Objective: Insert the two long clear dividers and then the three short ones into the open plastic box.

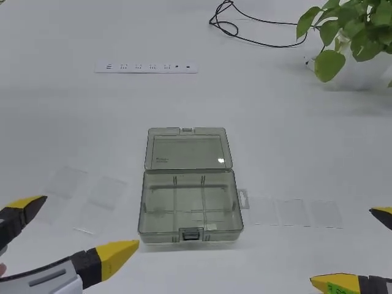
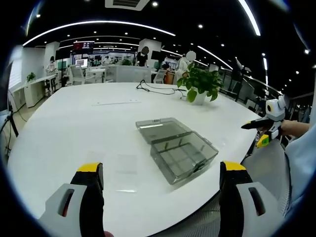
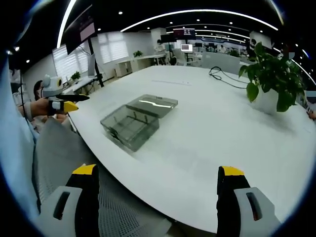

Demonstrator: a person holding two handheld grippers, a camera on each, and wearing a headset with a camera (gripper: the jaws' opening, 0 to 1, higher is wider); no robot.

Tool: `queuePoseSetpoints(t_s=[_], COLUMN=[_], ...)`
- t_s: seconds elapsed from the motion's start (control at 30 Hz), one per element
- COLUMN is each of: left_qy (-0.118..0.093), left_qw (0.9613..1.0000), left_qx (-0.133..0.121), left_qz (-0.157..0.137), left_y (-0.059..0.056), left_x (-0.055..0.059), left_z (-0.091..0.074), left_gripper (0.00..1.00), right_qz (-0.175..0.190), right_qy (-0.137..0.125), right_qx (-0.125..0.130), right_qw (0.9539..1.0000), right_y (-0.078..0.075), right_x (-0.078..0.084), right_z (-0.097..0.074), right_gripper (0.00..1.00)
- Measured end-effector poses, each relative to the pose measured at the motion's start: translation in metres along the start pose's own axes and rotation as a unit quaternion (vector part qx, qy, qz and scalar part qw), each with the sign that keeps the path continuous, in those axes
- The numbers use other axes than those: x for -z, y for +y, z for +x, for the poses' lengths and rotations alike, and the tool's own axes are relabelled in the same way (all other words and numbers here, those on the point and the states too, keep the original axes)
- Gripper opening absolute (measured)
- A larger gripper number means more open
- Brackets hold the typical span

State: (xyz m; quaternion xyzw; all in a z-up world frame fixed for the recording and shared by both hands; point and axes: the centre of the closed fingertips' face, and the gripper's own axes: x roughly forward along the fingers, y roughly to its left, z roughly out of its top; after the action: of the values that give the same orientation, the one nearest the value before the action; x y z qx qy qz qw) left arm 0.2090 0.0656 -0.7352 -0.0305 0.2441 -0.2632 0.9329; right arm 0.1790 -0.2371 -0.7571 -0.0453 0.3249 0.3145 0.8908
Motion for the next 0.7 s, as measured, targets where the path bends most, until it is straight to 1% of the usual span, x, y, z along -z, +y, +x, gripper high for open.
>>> queuePoseSetpoints(t_s=[0.03,0.13,0.43,0.53,0.7], left_qy=[0.002,0.005,0.003,0.007,0.009], left_qw=[1.0000,1.0000,1.0000,1.0000,1.0000], left_qx=[0.002,0.004,-0.003,0.000,0.000], left_qz=[0.002,0.002,-0.002,0.004,0.004], left_y=[-0.0021,-0.0032,0.0027,0.0016,0.0029], left_x=[0.0010,0.0024,-0.0007,-0.0009,-0.0024], left_z=[0.0002,0.0007,-0.0011,-0.0018,-0.0007], left_gripper=[1.00,1.00,1.00,1.00,1.00], right_qz=[-0.002,-0.002,0.003,0.002,0.005], right_qy=[0.001,0.003,0.005,0.007,0.006], right_qx=[0.000,0.002,-0.004,-0.006,-0.006], right_qw=[1.0000,1.0000,1.0000,1.0000,1.0000], right_y=[0.0003,0.0004,0.0040,0.0044,0.0042], right_x=[0.0003,0.0014,0.0020,0.0015,-0.0007], right_z=[0.0006,0.0026,0.0052,0.0054,0.0061], right_gripper=[1.00,1.00,1.00,1.00,1.00])
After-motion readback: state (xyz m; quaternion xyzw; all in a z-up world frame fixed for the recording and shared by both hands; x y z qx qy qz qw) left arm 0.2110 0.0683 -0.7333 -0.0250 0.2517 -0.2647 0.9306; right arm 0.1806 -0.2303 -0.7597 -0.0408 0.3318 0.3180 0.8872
